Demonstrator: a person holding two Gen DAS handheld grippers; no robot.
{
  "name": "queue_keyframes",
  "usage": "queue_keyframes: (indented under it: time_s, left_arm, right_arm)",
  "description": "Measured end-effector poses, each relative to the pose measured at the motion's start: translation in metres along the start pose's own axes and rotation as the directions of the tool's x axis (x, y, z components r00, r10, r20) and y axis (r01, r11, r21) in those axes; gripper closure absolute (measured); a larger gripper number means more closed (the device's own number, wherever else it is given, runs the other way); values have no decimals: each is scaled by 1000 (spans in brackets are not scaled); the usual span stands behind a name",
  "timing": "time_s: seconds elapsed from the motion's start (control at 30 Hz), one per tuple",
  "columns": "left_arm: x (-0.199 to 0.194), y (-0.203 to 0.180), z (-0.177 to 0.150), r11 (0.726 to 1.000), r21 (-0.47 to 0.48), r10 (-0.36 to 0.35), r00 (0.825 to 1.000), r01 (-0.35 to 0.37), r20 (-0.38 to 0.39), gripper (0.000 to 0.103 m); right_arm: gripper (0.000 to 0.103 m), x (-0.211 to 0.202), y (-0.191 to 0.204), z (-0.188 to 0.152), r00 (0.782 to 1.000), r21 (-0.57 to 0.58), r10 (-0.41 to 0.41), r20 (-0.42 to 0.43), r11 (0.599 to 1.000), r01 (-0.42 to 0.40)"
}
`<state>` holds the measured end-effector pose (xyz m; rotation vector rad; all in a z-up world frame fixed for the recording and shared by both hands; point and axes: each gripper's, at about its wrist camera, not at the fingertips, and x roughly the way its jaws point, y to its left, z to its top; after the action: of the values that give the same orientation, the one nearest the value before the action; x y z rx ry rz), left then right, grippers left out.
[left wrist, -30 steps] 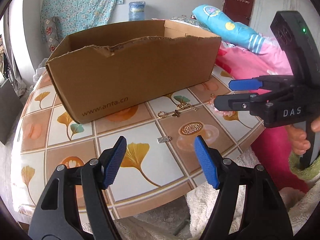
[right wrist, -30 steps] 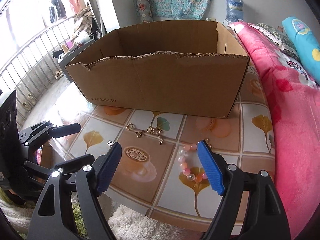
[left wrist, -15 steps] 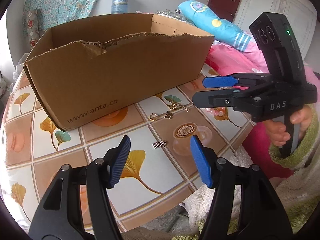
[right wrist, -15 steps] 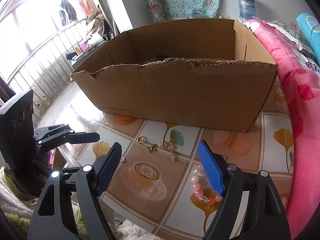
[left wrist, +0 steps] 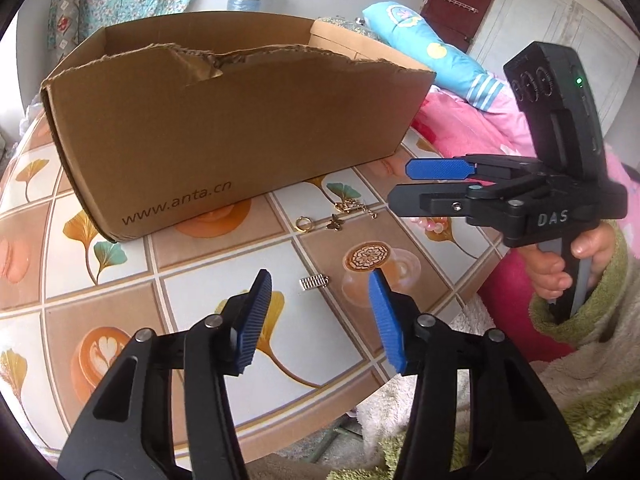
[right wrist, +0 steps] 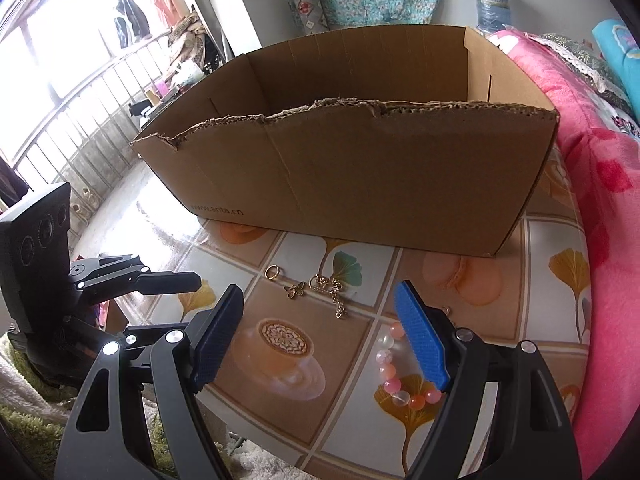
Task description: Organize jewelry
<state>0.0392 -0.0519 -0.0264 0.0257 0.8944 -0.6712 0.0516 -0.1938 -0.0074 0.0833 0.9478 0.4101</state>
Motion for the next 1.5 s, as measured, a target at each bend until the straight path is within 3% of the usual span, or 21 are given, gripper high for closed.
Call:
queue_keyframes:
  time_s: [0.1,0.37,0.6,0.8,0.97,1.13,1.3,1.5]
  left_arm:
    - [10,-7,0,997,45,57,998,-55,-32,65]
    - [20,-26,3,969,183,178,983,-168,-39,79]
    - [25,-24,10,965,175,205,978,-193,-50,96]
    - [28,-26,11,965,172,207,977,-196,-44,99]
    - [27,-25,8,970,151,199,979,-191,-37,99]
    - [24,-23,6,974,134,189,981,-184,-29,99]
    - [22,-20,4,979,117,169,985,-165,-25,99]
    - [20,-14,4,986,99,138,990,-135,-26,99]
  right_arm:
    - [31,-8,1,-8,999,3,-33,16,999,33]
    - [33,-24,-1,-18,997,60,-9,75,998,4]
    - [34,-27,-6,-18,996,73,5,84,997,-12]
    - [36,-29,-8,-21,996,81,-1,92,997,-7]
    - [51,-21,2,-11,996,-20,-37,82,999,38]
    - [74,1,12,-3,996,-165,-79,39,983,84]
    - [84,15,28,-1,996,-331,-89,5,940,86]
    - [92,29,33,5,994,-433,-101,-46,899,72]
